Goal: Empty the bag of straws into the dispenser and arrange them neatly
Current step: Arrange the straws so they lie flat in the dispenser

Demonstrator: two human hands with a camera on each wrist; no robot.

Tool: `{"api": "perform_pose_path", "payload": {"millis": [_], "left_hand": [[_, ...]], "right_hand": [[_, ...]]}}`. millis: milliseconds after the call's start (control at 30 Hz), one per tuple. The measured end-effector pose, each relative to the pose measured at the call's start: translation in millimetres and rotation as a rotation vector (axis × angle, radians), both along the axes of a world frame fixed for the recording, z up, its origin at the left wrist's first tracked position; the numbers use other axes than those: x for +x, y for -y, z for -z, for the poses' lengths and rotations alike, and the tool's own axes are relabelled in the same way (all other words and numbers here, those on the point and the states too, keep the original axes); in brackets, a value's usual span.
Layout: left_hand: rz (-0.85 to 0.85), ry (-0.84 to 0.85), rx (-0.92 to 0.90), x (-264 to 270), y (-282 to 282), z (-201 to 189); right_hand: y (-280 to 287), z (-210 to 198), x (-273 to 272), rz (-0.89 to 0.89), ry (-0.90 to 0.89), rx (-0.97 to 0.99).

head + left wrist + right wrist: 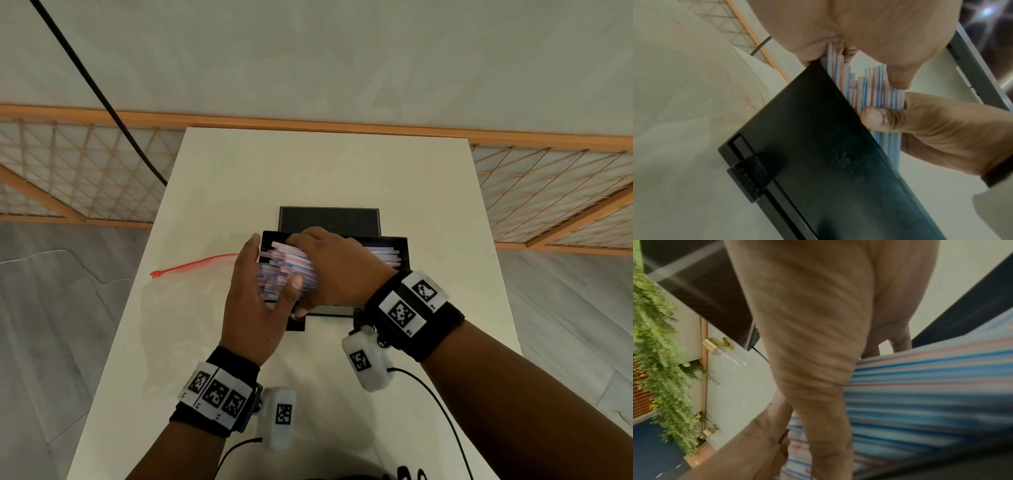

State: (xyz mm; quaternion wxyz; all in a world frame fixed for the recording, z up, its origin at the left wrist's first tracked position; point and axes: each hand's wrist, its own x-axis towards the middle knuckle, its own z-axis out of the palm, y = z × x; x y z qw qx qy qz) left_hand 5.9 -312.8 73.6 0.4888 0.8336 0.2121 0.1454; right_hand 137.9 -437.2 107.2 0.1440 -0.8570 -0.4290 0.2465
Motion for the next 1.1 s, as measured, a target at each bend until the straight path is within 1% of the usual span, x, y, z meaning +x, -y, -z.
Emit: {"api": "perform_pose_path", "payload": {"millis": [133,200,300,433,600,733,900,1033,1100], "left_hand": [[0.003,0.025,0.029,-2,4,-2],[0.009,0.026,0.064,-2,7,-3],[0.018,0.038,0.098,-3,9,-4],[0.031,0.061,0.133,-2,9,-4],[0.025,0.033,0.149,-1,8,0],[0.029,0.038,0.107,-3,7,3],[0.056,0.039,0.165,-6,4,7],[0.038,0.032,0.119,-7,5,7],[0.031,0.029,0.108,-8,5,6]], "right_hand": [[9,3,-11,0.040,0.094,0.042],[11,5,-13,0.067,0.111,0.060],[11,5,-12,0.095,0.012,0.089],[9,5,-5,0.075,-0.159,0.105],[5,3,1,0.037,-0.229,0.097],[1,2,3,0.017,-0.256,0.060],[-4,0,1,-0.003,-0.176,0.026],[-10,0,-3,-0.001,-0.093,0.008],[-10,0,-4,-0.001,-0.080,0.009]]}}
